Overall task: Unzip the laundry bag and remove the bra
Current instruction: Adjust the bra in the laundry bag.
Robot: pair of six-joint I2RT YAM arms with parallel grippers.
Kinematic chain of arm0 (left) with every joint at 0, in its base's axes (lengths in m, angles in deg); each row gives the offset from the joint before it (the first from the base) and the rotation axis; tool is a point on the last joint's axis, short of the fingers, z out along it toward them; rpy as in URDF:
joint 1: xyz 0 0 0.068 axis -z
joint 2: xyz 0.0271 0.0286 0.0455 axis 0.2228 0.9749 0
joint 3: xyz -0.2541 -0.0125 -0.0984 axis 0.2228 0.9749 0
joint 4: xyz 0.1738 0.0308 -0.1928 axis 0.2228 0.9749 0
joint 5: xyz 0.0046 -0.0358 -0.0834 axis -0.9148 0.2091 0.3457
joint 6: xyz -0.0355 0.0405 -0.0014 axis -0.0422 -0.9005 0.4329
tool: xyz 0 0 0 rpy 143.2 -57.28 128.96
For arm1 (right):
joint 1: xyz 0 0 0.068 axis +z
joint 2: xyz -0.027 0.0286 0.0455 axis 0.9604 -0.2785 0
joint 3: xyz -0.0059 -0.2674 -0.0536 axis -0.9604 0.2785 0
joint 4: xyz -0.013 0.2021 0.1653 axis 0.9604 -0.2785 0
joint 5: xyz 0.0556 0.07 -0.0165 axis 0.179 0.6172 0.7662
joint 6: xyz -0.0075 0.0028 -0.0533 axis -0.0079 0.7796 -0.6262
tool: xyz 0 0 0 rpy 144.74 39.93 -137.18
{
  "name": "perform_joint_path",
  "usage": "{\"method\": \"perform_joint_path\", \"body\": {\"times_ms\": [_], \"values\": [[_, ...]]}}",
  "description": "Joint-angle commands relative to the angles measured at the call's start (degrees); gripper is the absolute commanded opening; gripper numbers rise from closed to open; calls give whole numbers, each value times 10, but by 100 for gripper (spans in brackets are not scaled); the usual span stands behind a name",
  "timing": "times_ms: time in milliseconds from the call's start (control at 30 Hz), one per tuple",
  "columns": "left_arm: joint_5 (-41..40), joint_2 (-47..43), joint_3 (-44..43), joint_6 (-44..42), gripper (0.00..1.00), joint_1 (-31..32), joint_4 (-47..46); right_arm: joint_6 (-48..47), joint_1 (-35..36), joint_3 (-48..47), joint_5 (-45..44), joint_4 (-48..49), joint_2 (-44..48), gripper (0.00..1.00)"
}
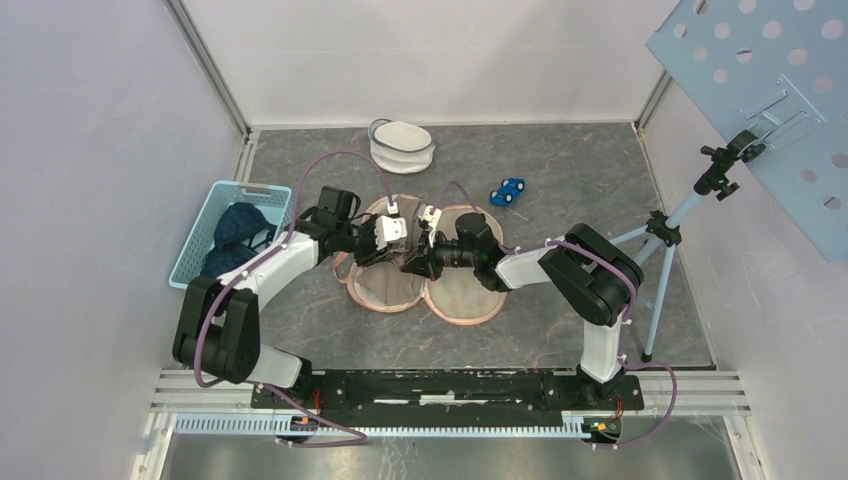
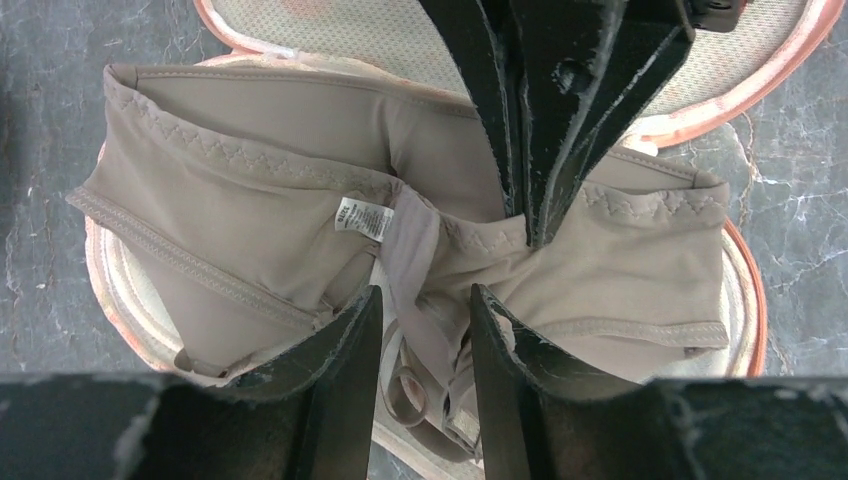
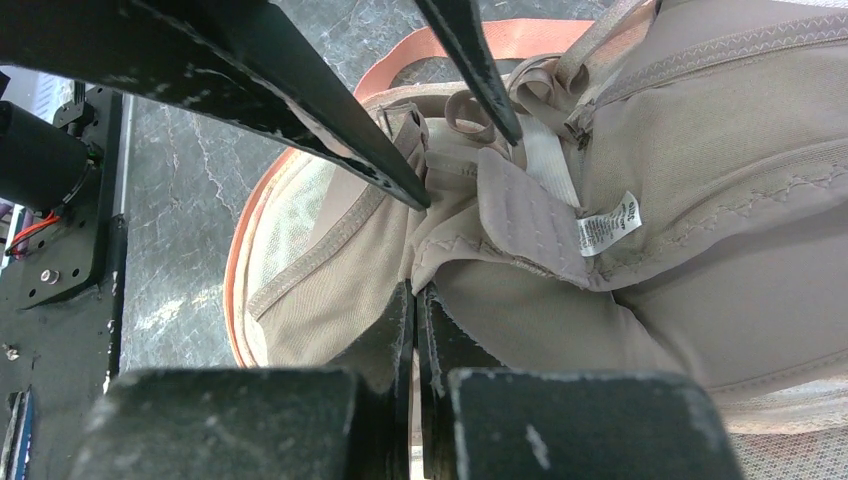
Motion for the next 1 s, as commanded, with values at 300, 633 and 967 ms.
{"method": "perform_joint_path", "body": {"times_ms": [300,633,967], "values": [[8,45,-43,27,28,16,-52,8,0,-6,9,30,-6,0],[43,-32,-48,-16,2,21,101,37,-12,-12,3,28,-14,0],[56,-115,-72,60,2,17,156,46,-13,-5,8,37,-15,0]]}}
